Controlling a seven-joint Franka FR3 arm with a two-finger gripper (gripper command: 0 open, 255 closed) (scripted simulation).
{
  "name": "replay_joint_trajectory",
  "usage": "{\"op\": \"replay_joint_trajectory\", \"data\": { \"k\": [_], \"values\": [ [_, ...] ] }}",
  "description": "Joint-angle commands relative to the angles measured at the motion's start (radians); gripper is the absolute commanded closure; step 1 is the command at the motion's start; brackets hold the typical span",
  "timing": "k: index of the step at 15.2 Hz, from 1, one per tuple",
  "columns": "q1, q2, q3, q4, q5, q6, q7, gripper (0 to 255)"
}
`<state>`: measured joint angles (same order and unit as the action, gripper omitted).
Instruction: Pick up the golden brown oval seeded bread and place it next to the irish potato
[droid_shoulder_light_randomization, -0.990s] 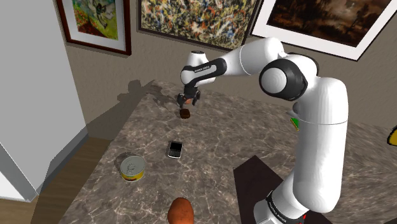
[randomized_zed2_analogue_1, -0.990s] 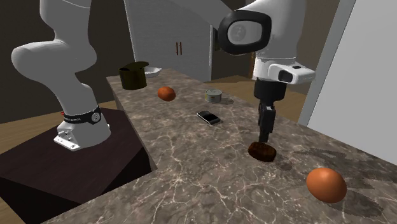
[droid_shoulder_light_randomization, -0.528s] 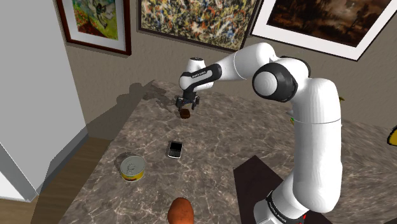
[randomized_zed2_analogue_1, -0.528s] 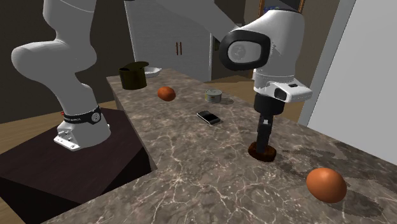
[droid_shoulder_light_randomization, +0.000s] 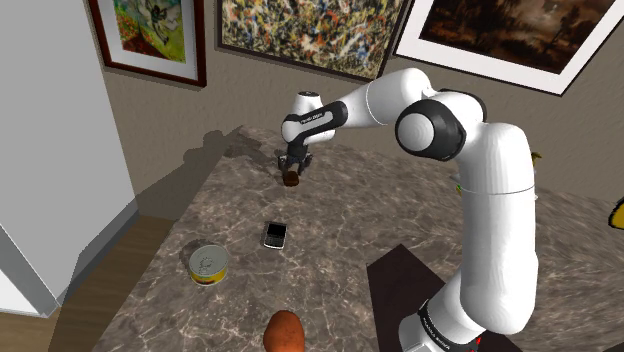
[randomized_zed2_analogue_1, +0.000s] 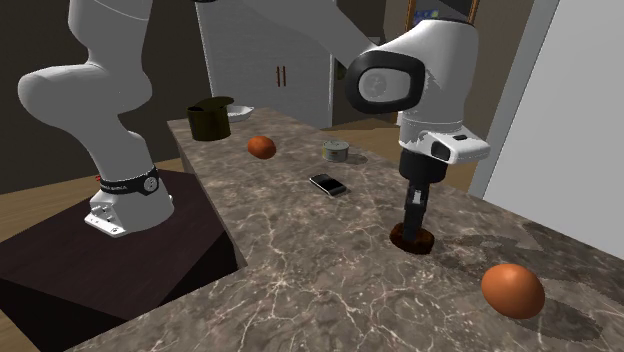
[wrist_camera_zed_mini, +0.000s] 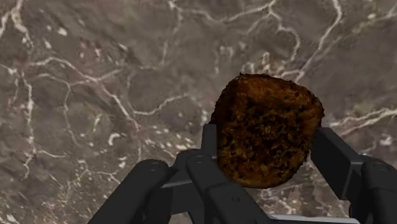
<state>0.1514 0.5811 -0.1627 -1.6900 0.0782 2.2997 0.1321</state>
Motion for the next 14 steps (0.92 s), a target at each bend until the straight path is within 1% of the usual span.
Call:
{"op": "replay_joint_trajectory", "data": {
  "k": [1,9,10,12,13,14],
  "values": [
    [0.0,0.0,0.0,0.0,0.0,0.0,0.0,255],
    [-0.009,-0.004,-0.005,0.009,0.0,-0.001,-0.007,255],
    [-0.009,-0.004,-0.005,0.009,0.0,-0.001,-0.007,0],
    [0.069,-0.05,-0.03,-0.064,-0.132,0.0,-0.033,0],
    [0.078,-0.055,-0.034,-0.073,-0.147,0.001,-0.036,0],
    [0.076,-0.047,-0.033,-0.074,-0.146,0.011,-0.037,0]
  ]
}}
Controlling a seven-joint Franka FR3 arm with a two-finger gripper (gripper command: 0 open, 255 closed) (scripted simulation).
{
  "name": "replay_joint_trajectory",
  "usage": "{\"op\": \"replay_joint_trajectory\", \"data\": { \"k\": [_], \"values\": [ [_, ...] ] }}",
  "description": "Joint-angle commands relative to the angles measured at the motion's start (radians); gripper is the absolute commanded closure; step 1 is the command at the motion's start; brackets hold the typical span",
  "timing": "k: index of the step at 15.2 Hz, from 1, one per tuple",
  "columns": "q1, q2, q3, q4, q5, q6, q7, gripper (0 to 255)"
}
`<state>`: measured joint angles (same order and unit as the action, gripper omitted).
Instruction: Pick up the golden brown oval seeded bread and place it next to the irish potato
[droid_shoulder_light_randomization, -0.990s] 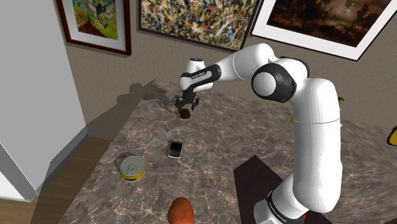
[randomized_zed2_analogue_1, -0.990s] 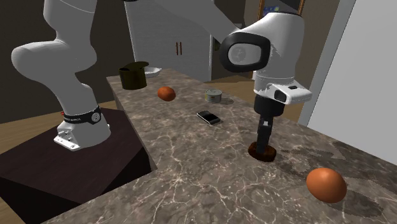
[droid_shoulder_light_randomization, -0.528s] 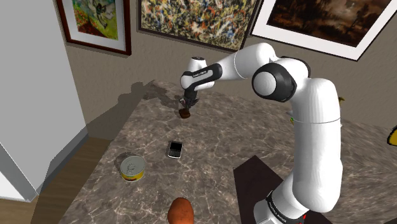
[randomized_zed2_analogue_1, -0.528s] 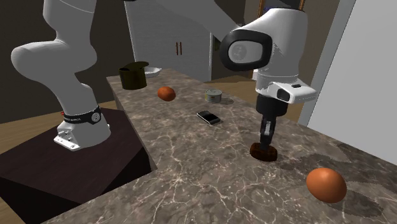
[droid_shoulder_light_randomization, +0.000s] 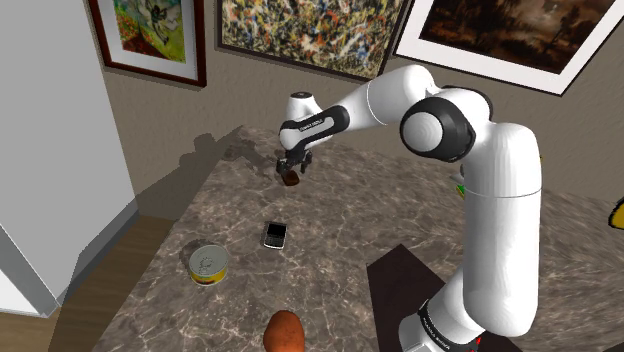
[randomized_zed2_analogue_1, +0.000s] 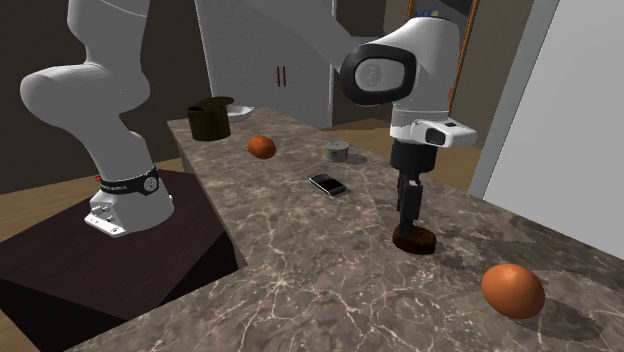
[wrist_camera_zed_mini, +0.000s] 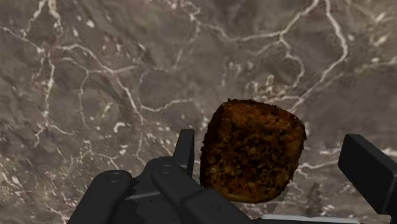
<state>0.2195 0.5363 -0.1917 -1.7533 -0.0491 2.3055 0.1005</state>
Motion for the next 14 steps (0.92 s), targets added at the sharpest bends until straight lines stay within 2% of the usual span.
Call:
{"op": "replay_joint_trajectory", "data": {
  "k": [1,6,14],
  "values": [
    [0.006,0.006,-0.003,-0.012,-0.018,0.015,-0.006,0],
    [-0.004,0.056,0.0,-0.014,-0.012,0.067,-0.009,0],
    [-0.004,0.056,0.0,-0.014,-0.012,0.067,-0.009,0]
  ]
}}
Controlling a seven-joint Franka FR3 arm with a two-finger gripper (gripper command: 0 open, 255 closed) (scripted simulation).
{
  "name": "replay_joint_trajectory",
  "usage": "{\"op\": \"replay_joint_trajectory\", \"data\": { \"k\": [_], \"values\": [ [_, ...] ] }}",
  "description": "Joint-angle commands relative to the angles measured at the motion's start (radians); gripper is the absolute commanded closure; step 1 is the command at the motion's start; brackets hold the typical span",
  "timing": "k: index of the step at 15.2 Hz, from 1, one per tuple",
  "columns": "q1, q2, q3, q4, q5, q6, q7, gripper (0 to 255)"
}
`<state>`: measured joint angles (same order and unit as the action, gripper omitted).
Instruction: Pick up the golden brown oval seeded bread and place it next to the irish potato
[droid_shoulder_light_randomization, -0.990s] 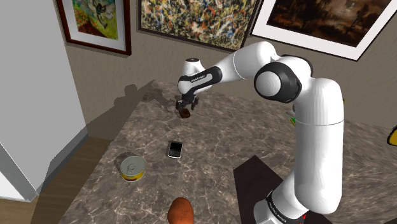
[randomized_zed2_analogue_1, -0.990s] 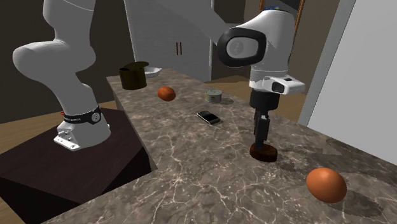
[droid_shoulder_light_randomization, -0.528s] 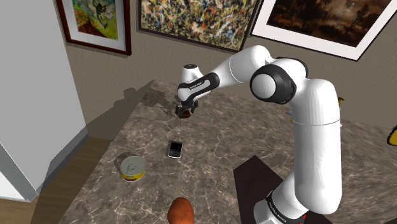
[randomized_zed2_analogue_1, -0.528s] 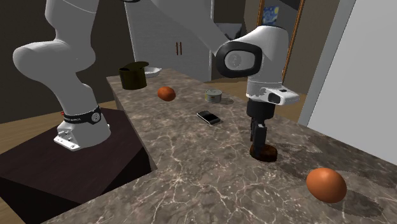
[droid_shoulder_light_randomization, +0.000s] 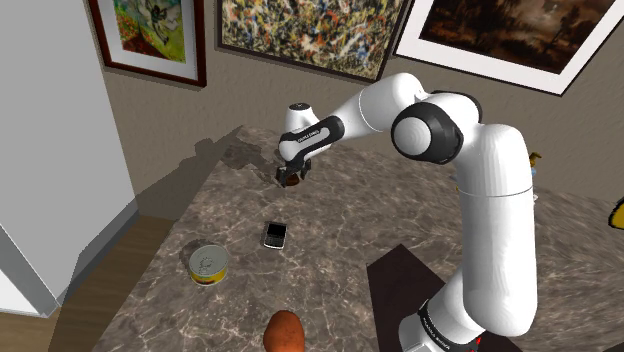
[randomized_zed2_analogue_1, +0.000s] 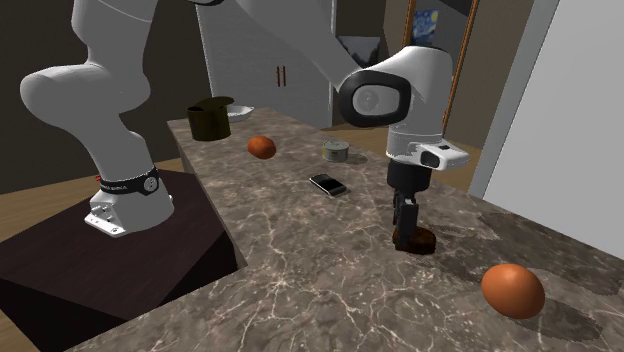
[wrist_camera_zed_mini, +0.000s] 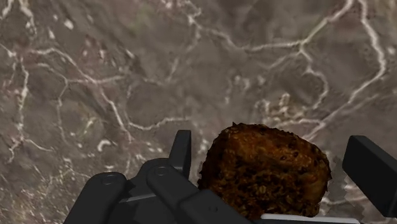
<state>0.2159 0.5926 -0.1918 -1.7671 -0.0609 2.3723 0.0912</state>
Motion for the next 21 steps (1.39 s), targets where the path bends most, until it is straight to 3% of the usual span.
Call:
{"op": "replay_joint_trajectory", "data": {
  "k": [1,10,21],
  "values": [
    [0.0,0.0,0.0,0.0,0.0,0.0,0.0,255],
    [0.0,0.0,0.0,0.0,0.0,0.0,0.0,255],
    [0.007,-0.092,-0.008,0.016,-0.009,-0.107,-0.008,255]
  ]
}}
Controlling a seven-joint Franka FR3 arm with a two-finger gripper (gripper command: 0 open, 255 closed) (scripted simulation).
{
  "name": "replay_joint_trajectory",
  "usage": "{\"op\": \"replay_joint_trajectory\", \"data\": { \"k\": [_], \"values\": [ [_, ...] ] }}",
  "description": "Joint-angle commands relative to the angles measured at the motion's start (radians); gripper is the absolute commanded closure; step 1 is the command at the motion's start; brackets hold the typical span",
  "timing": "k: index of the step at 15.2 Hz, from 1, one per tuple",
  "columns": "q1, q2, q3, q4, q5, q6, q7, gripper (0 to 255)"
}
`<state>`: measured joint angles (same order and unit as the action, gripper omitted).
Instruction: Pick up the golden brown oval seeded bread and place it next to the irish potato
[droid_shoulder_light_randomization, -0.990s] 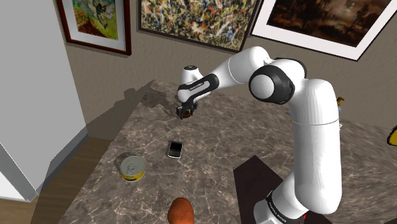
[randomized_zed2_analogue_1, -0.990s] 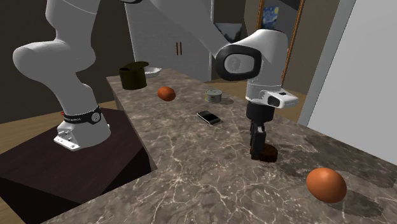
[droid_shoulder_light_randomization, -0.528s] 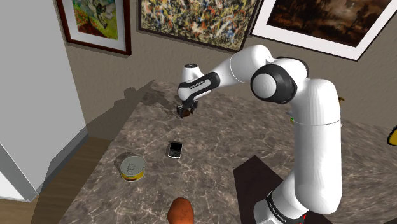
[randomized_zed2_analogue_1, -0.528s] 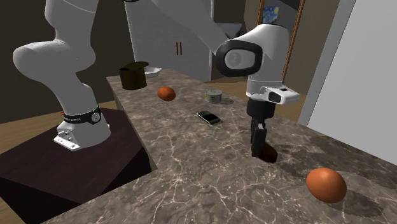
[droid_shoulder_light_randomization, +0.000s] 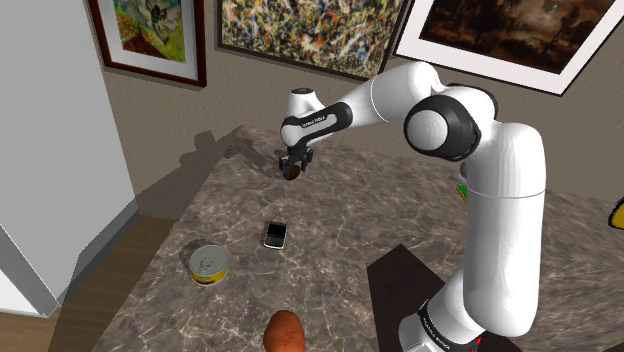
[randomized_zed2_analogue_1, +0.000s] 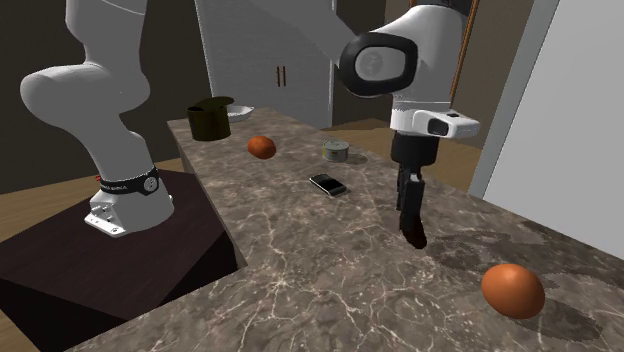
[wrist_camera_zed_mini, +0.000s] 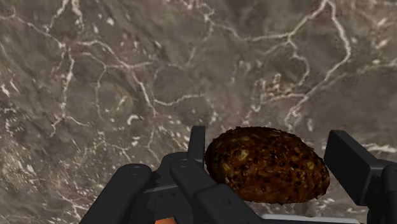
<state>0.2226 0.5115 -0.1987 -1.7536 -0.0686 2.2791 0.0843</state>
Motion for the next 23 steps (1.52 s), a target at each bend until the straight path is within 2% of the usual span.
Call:
{"op": "replay_joint_trajectory", "data": {
  "k": [1,17,23],
  "values": [
    [0.001,-0.018,-0.001,0.006,-0.002,-0.024,-0.002,255],
    [0.008,-0.112,-0.008,0.078,-0.011,-0.188,-0.015,255],
    [0.085,-0.306,0.005,-0.195,-0.065,-0.119,0.098,255]
  ]
}}
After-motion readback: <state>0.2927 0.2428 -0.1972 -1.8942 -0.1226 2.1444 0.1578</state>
